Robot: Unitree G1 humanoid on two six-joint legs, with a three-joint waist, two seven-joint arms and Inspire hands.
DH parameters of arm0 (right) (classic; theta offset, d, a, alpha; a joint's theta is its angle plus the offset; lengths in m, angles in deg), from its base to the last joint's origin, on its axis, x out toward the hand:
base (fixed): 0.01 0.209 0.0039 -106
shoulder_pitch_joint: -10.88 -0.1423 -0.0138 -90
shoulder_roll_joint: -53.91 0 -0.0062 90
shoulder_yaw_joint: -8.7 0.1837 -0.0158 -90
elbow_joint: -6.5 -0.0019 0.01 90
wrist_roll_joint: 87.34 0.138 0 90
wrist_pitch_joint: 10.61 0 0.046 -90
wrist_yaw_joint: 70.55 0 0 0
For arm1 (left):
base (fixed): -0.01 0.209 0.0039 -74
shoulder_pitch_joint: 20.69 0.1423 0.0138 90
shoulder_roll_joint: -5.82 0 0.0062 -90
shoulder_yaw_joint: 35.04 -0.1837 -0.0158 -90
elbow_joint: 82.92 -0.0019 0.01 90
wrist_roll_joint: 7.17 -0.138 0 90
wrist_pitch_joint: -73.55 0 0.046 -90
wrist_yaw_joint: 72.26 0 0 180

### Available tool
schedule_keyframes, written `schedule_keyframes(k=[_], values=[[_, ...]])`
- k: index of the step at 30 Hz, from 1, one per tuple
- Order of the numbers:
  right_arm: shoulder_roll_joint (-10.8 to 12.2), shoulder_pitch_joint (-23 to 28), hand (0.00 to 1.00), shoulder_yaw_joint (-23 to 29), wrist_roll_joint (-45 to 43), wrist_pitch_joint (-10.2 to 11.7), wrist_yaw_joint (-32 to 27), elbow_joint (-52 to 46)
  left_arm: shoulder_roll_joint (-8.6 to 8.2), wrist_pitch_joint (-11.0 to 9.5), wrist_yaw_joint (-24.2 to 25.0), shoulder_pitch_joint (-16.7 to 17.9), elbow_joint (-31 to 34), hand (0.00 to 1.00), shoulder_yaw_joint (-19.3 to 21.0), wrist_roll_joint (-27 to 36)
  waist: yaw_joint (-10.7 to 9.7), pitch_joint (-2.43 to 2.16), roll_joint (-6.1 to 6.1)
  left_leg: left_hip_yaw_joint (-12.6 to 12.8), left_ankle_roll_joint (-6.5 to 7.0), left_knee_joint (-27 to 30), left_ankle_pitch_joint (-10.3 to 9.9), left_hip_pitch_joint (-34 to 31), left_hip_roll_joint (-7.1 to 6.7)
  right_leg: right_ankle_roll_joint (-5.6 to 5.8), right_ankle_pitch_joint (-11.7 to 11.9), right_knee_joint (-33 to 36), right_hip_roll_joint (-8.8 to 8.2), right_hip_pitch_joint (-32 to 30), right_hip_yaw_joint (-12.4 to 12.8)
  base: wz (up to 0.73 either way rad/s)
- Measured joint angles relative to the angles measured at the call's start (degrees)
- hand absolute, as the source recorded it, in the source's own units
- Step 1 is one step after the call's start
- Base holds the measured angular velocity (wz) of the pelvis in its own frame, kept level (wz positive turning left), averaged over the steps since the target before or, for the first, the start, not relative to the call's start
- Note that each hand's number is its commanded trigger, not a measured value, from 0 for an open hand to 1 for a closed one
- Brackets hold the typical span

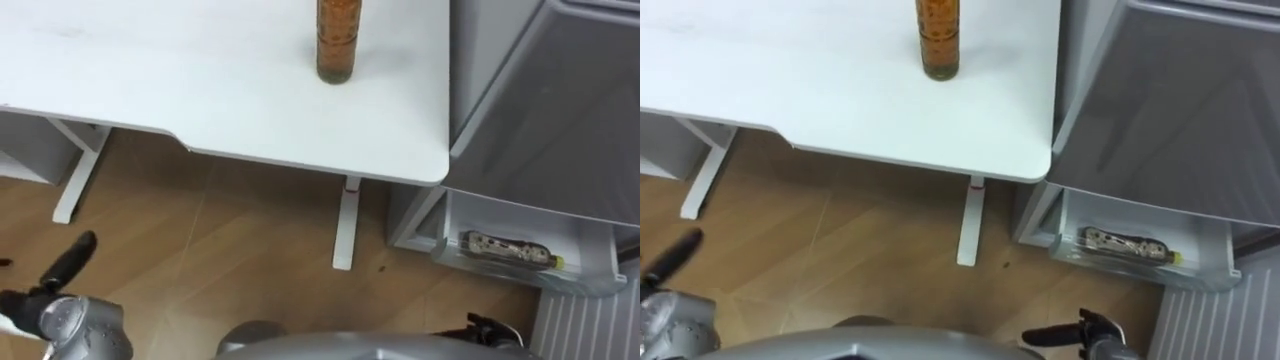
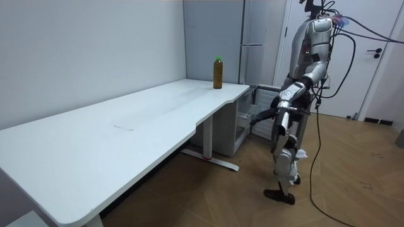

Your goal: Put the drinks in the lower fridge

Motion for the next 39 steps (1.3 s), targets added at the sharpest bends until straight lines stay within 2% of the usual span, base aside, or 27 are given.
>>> schedule_keyframes(k=[3,5,7,9,14,17,23,27,31,33,39], values=[[0.1,0.4,0.0,0.0,-0.1,0.6,0.1,0.2,-0.11,-0.4,-3.4,0.2,7.4,0.0,-0.8,-6.3,-0.2,0.05,-0.06,-0.4,0.0,0.3,0.0,-0.3,-0.08,0.0,0.0,0.0,0.0,-0.4,-0.2,0.07],[0.1,0.3,0.0,0.0,0.1,1.0,0.5,0.2,-0.12,-0.6,-4.7,0.2,13.3,0.0,-1.3,-7.5,-0.3,0.05,-0.07,-0.9,0.0,0.3,0.0,-0.3,-0.14,0.0,0.0,0.0,0.0,-0.3,-0.1,0.08],[0.1,0.3,0.0,0.0,0.9,1.7,0.7,0.5,-0.02,-1.9,-5.6,0.1,17.4,0.0,-2.6,-11.0,-0.5,0.1,0.02,-1.1,0.0,0.2,0.0,-0.2,-0.28,0.0,0.0,-0.1,-0.02,-0.1,-0.2,0.09],[0.1,0.8,0.0,0.0,1.9,2.4,1.1,0.3,0.11,-2.4,-5.6,0.1,22.3,0.0,-3.8,-16.8,-0.7,0.15,-0.1,-1.4,0.0,0.2,0.0,-0.4,-0.43,0.01,0.0,-0.9,-0.11,0.2,-1.0,0.02],[0.0,1.4,0.0,0.2,2.3,2.5,2.2,0.4,0.1,-2.5,-3.8,0.1,30.3,0.0,-5.7,-25.6,-1.5,0.34,-0.08,-1.5,-0.01,0.3,0.0,-0.4,-0.45,0.01,0.0,-1.1,-0.07,0.3,-1.5,0.03],[0.0,1.3,0.0,0.2,2.3,3.0,2.4,0.3,0.19,-2.5,-1.6,0.1,34.4,0.0,-6.4,-27.1,-2.4,0.35,0.09,-1.6,-0.01,0.3,0.0,-0.4,-0.48,0.01,0.0,-1.1,-0.09,0.4,-1.6,0.0],[-0.1,1.4,0.0,0.0,2.6,3.6,3.4,0.5,0.2,-2.6,2.3,0.2,35.4,0.0,-11.1,-28.6,-3.4,0.44,0.21,-1.4,0.0,-0.1,0.0,-0.4,-0.46,0.02,0.0,-1.1,-0.07,0.2,-1.3,-0.01],[-0.2,0.8,0.0,-0.1,2.9,3.6,5.0,1.6,0.24,-2.6,5.3,0.1,35.5,0.0,-13.8,-29.3,-3.8,0.44,-0.15,-1.2,-0.01,-0.3,0.0,-0.3,-0.43,0.02,0.0,-1.1,-0.05,-0.1,-0.8,-0.06],[-0.2,0.1,0.0,-1.3,2.8,3.6,5.6,2.1,0.33,-2.6,7.5,0.1,35.6,0.0,-15.5,-29.6,-4.1,0.54,-0.67,-0.9,-0.01,-0.4,0.0,-0.3,-0.43,0.02,0.0,-1.1,-0.05,-0.3,0.2,-0.04],[0.0,0.1,0.0,-1.6,2.6,4.2,6.1,2.2,0.36,-2.6,9.3,0.1,35.9,0.0,-15.9,-31.6,-4.9,0.56,-1.23,-0.9,-0.01,-0.4,0.0,-0.3,-0.43,0.02,0.0,-1.1,-0.05,-0.3,0.3,0.0],[0.0,-0.3,0.0,-1.6,2.2,4.3,7.2,2.6,0.46,-2.6,13.4,0.1,36.5,0.0,-17.5,-31.3,-5.2,0.55,-1.56,-0.5,-0.01,-0.5,0.0,0.2,-0.39,0.02,0.0,-1.1,-0.09,-0.1,0.9,-0.03]])
